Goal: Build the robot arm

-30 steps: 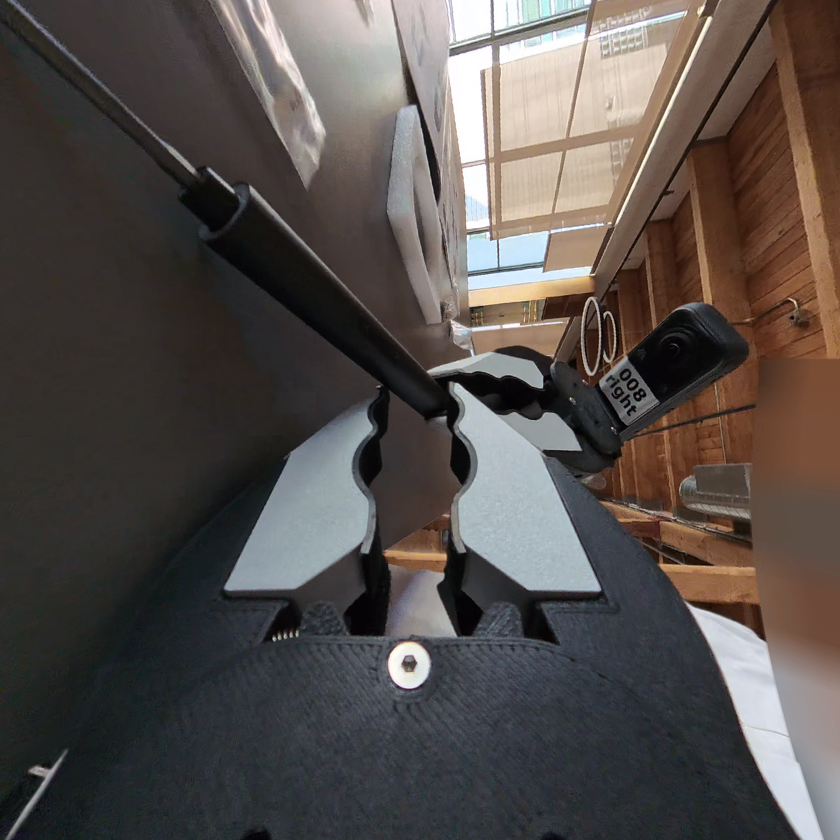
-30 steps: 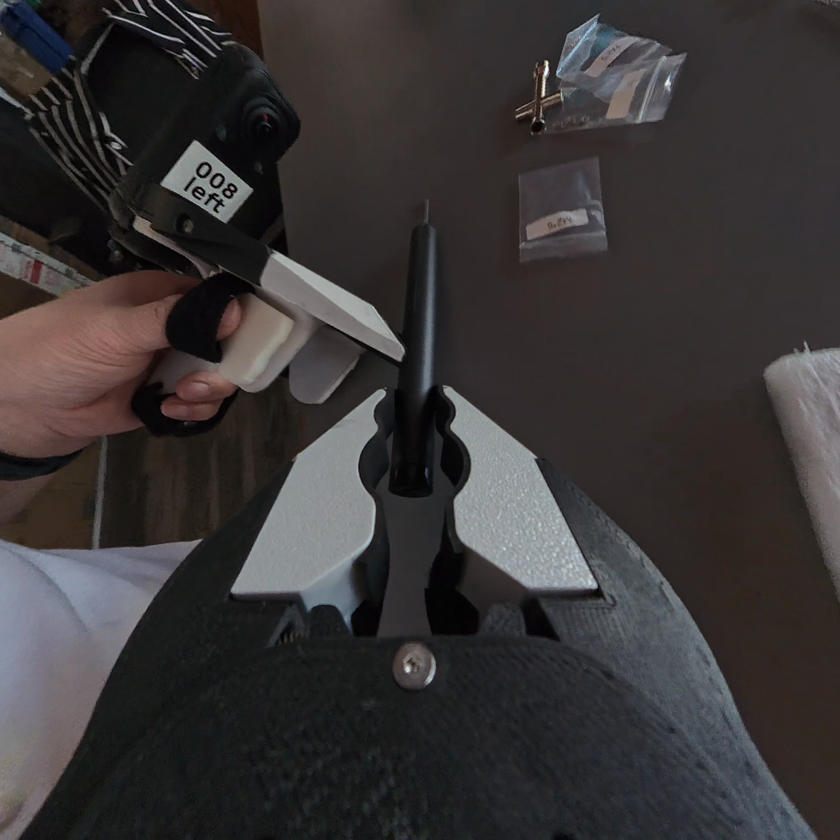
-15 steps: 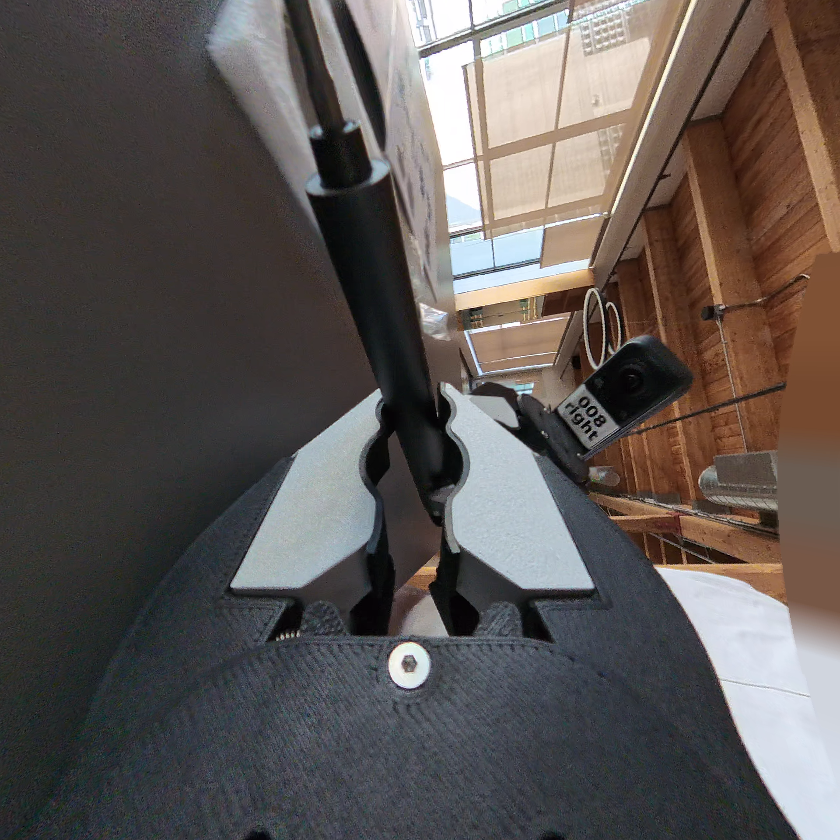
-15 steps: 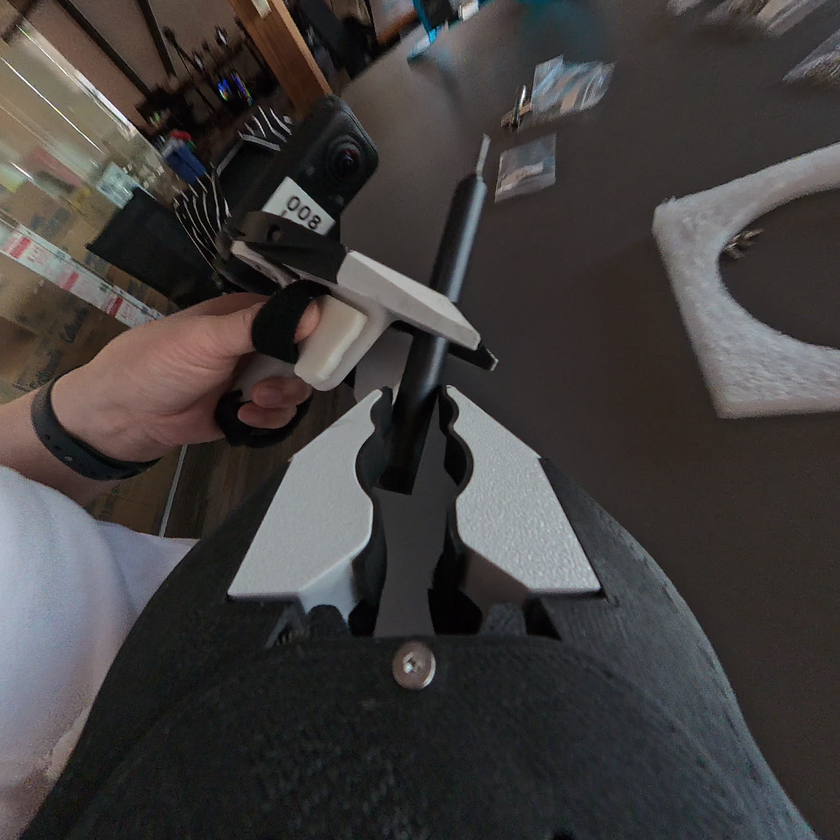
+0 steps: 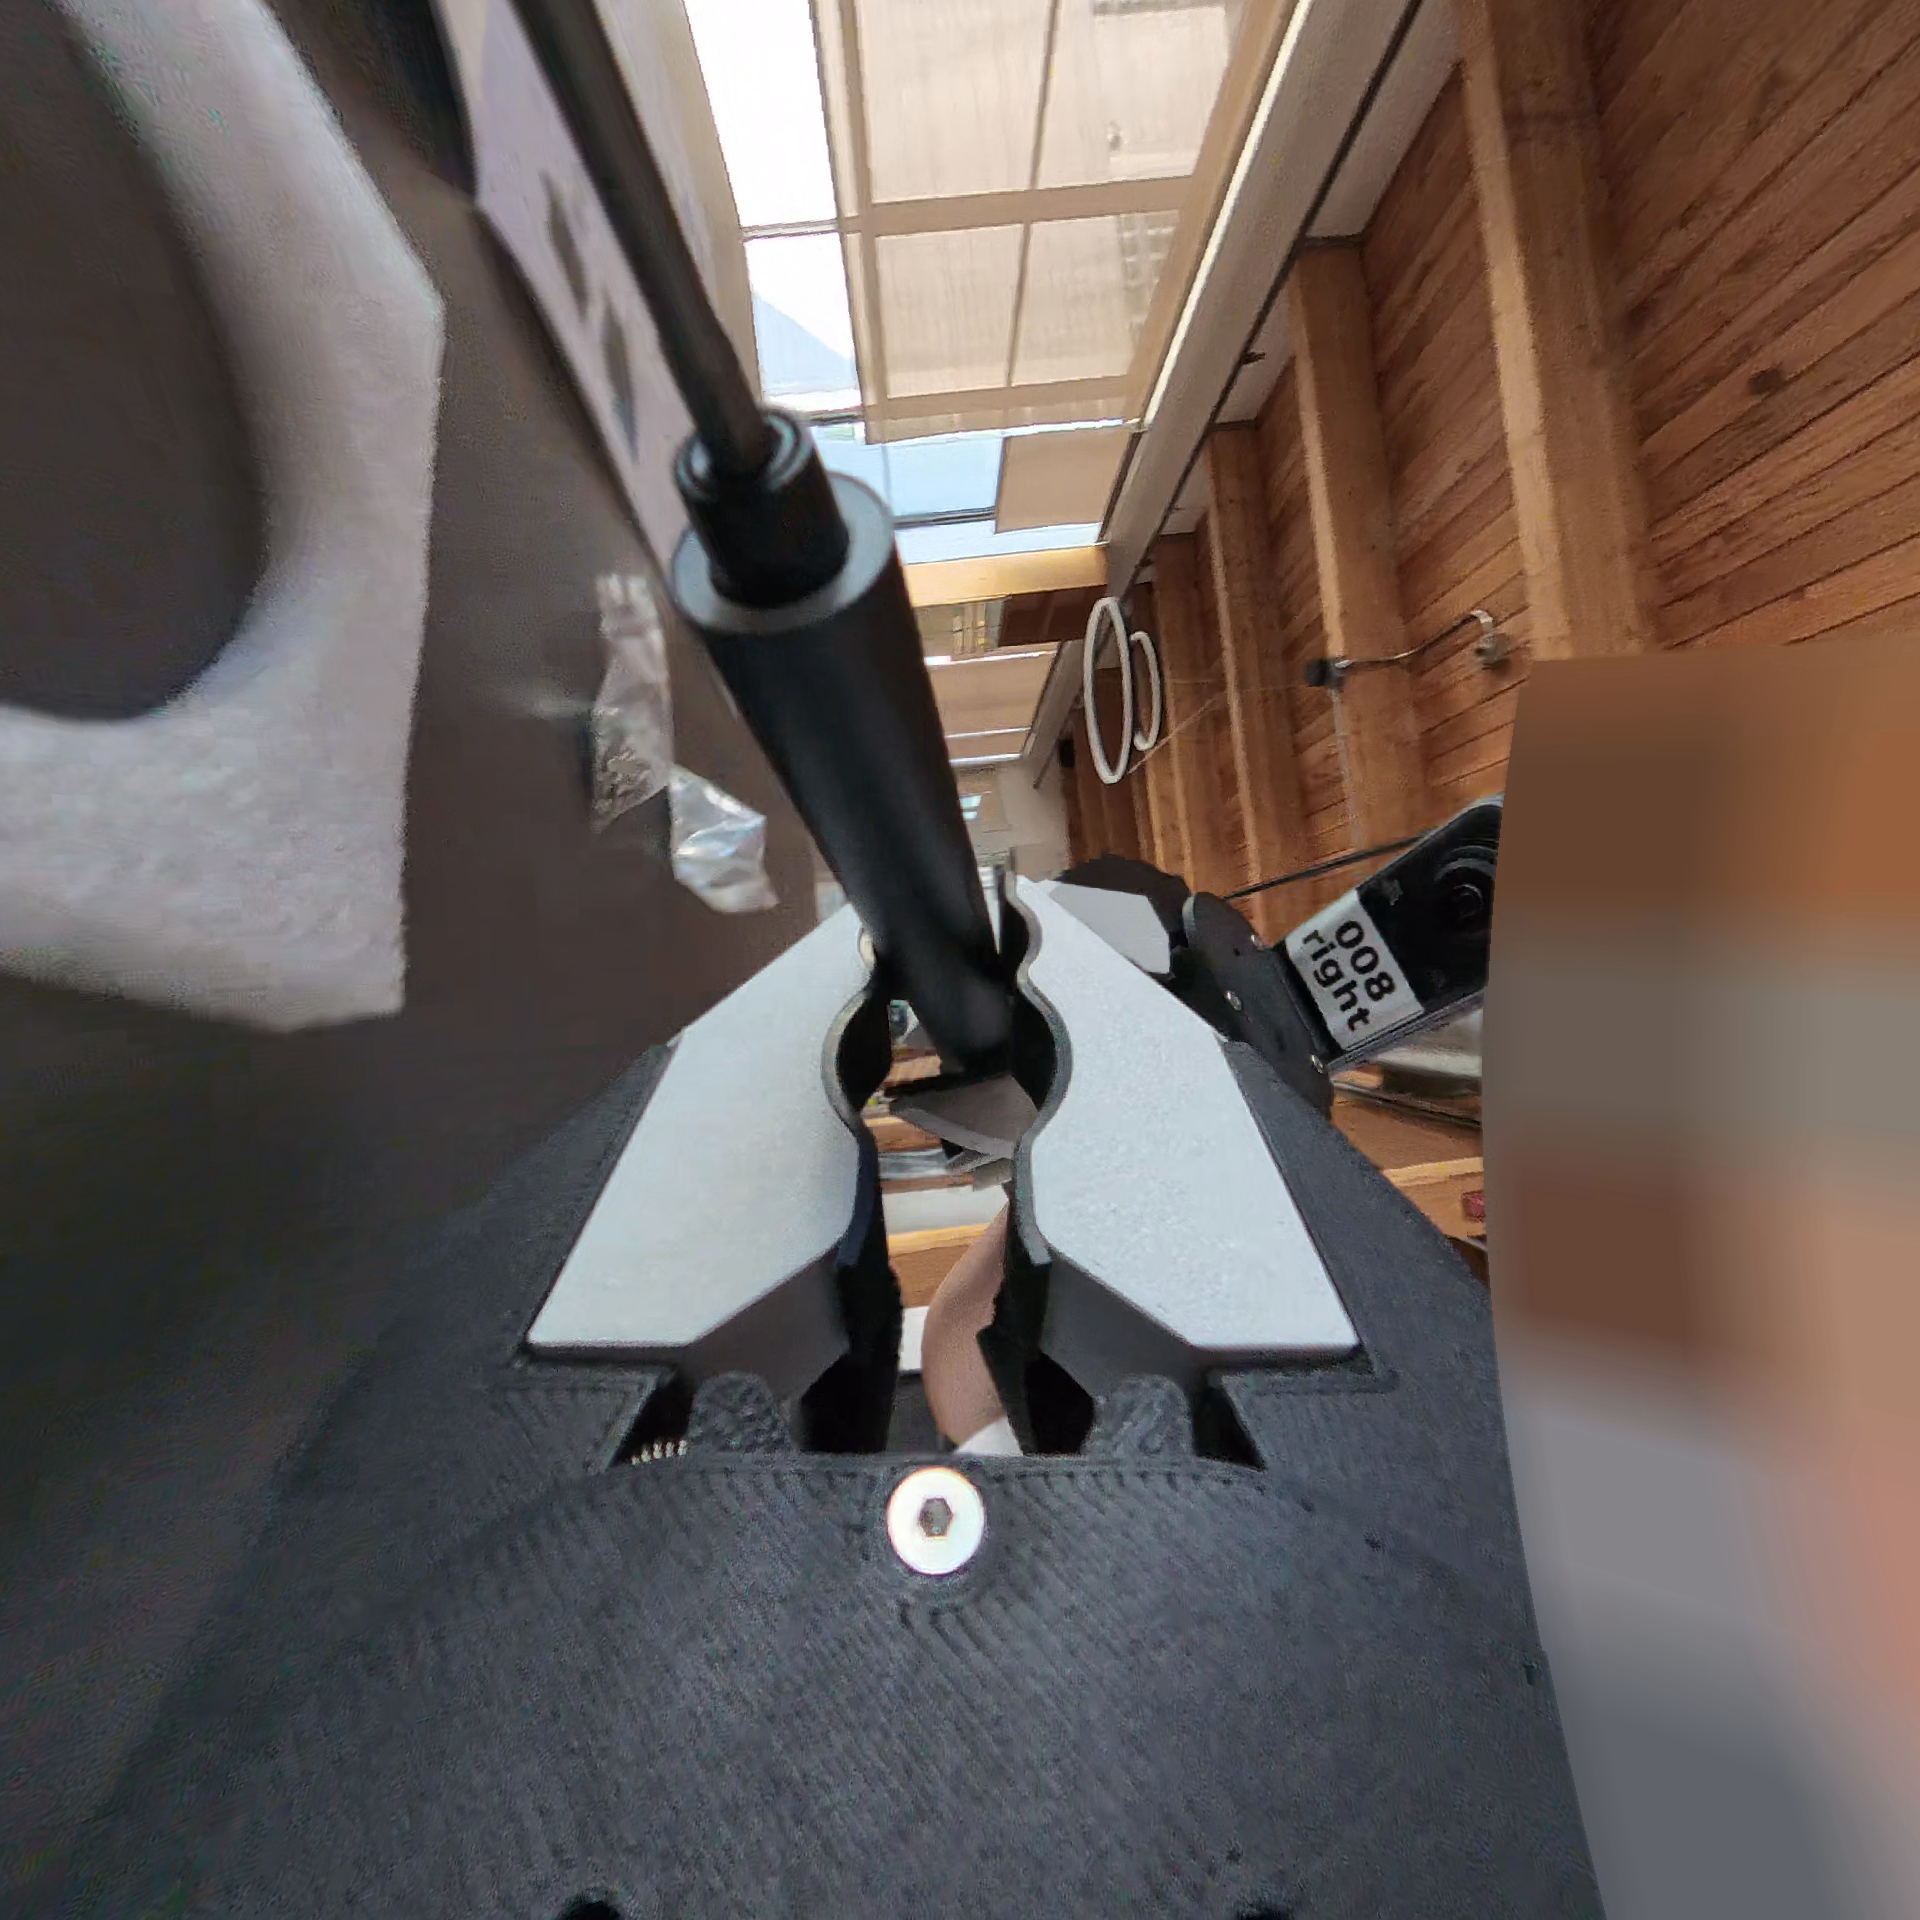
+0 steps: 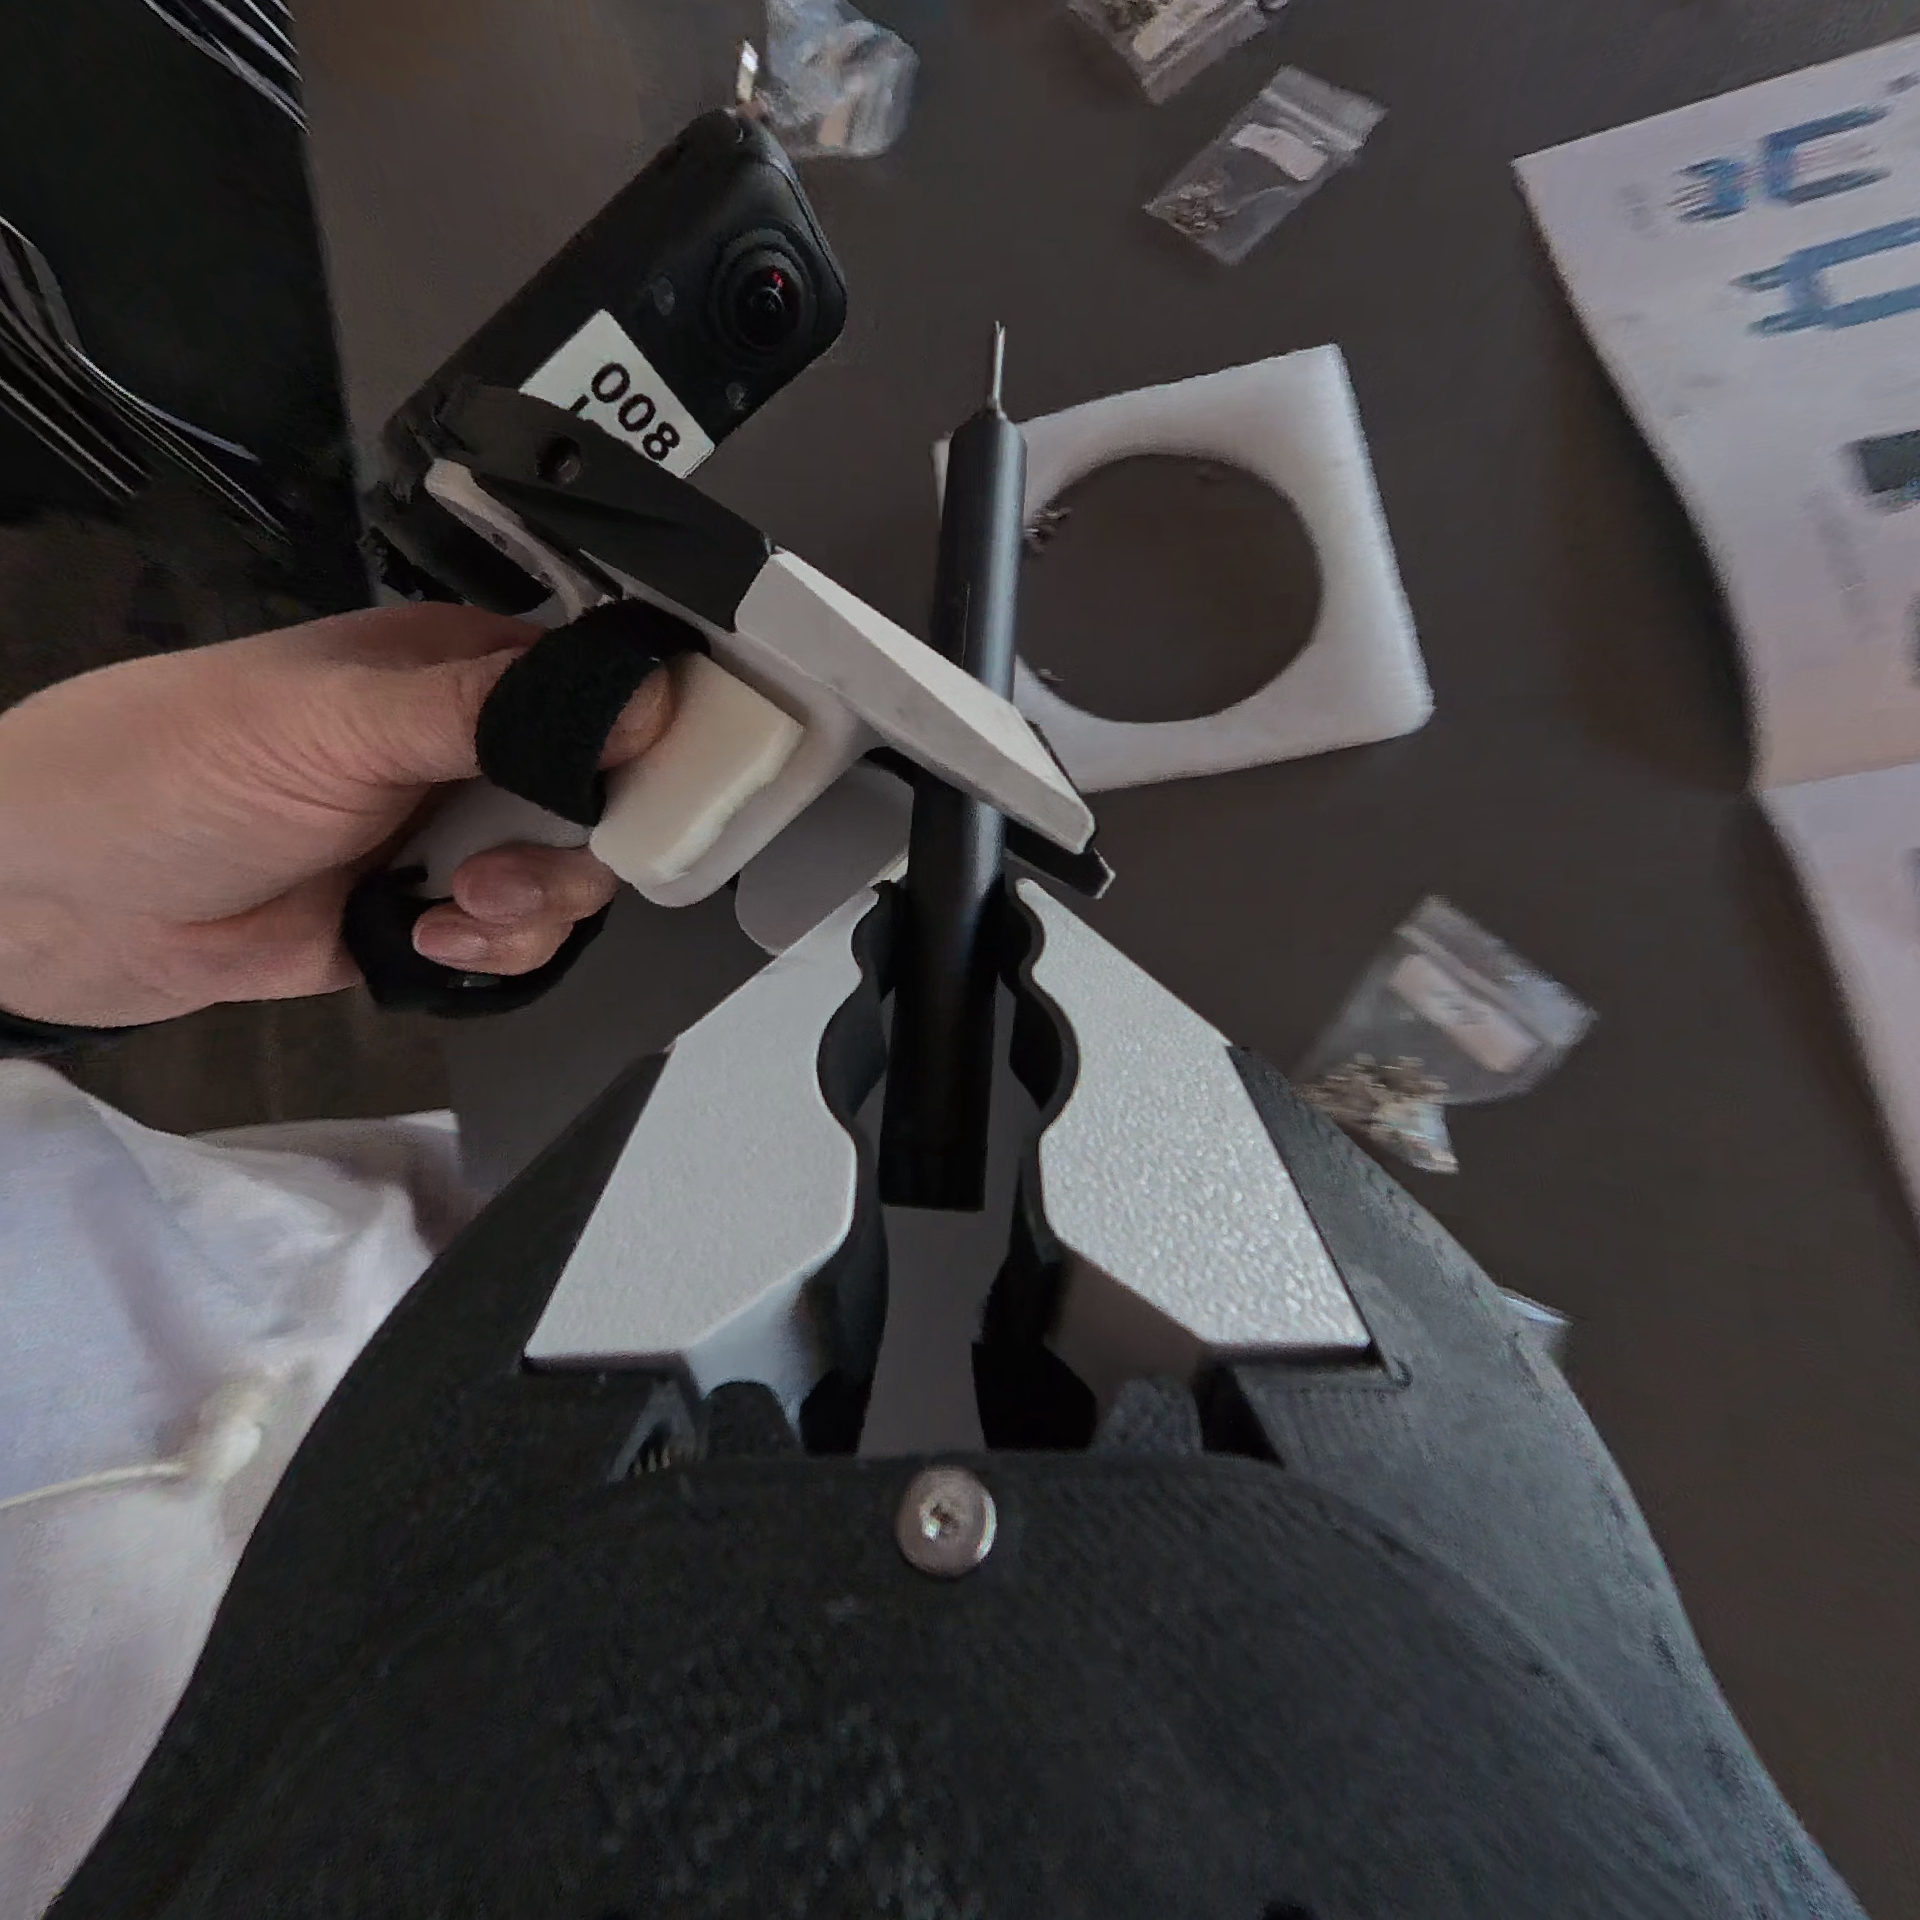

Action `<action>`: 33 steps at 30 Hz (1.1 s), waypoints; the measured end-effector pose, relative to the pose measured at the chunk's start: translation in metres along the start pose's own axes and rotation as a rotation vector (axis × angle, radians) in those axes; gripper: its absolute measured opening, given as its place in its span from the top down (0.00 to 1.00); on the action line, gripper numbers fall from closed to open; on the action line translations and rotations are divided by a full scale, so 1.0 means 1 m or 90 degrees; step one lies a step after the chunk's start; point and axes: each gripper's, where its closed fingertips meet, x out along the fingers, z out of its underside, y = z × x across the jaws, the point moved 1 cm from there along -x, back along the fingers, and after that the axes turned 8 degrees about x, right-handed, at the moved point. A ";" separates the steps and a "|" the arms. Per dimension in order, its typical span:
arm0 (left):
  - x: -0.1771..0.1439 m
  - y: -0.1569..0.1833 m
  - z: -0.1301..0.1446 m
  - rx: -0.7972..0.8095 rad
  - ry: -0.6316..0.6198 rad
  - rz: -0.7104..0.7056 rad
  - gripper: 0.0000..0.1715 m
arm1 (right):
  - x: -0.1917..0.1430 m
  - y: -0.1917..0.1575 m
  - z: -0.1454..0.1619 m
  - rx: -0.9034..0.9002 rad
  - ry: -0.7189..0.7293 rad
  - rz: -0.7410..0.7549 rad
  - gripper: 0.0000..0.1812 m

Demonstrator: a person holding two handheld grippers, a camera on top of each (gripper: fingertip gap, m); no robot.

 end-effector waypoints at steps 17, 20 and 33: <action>0.024 -0.003 -0.034 -0.034 0.109 0.092 0.91 | -0.003 0.032 -0.018 -0.114 -0.141 -0.046 0.88; 0.004 -0.001 -0.043 0.027 0.115 0.060 0.91 | -0.008 0.022 -0.027 -0.121 -0.134 -0.166 0.80; -0.115 0.014 -0.038 0.139 0.189 -0.071 0.91 | 0.132 0.034 -0.055 -0.565 -0.152 -0.270 0.93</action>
